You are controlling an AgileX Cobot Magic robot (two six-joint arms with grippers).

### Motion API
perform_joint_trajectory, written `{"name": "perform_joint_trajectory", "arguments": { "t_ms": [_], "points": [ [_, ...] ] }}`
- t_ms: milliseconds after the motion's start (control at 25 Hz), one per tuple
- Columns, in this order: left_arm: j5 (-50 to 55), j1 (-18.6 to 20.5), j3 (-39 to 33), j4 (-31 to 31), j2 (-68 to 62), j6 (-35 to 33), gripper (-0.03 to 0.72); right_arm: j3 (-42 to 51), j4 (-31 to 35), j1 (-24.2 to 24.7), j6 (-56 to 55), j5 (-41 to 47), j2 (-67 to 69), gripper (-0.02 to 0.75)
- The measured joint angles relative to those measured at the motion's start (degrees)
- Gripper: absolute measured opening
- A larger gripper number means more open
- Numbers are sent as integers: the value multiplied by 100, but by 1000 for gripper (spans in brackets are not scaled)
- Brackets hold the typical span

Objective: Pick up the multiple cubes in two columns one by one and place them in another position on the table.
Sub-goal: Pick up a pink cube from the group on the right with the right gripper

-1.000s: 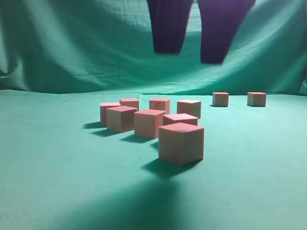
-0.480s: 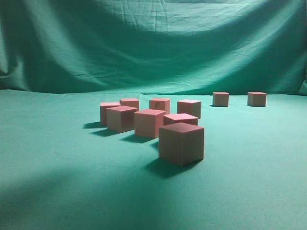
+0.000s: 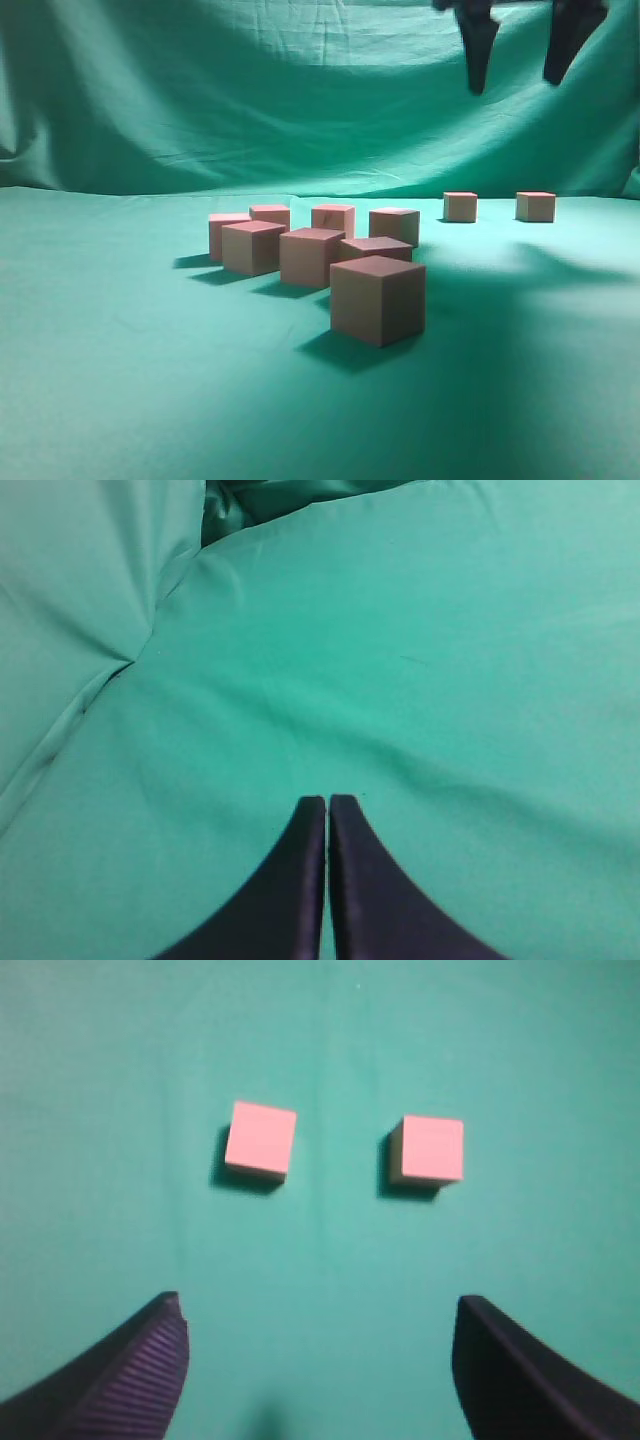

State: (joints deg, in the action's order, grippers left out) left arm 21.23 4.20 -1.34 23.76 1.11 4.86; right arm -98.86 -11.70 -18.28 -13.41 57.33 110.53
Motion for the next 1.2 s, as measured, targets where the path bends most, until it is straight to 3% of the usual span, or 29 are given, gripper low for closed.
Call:
{"name": "perform_joint_trajectory", "arguments": {
  "t_ms": [280, 760, 1000, 1200],
  "points": [
    [0, 0, 0, 0, 0, 0, 0, -714, 151, 63, -14, -920, 1305, 528],
    [0, 0, 0, 0, 0, 0, 0, -1418, 166, 100, -108, -1247, 2390, 528],
    [0, 0, 0, 0, 0, 0, 0, -1427, 166, 175, -267, -1252, 2404, 255],
    [0, 0, 0, 0, 0, 0, 0, -1438, 166, 175, -267, -1206, 2404, 266]
  ]
}}
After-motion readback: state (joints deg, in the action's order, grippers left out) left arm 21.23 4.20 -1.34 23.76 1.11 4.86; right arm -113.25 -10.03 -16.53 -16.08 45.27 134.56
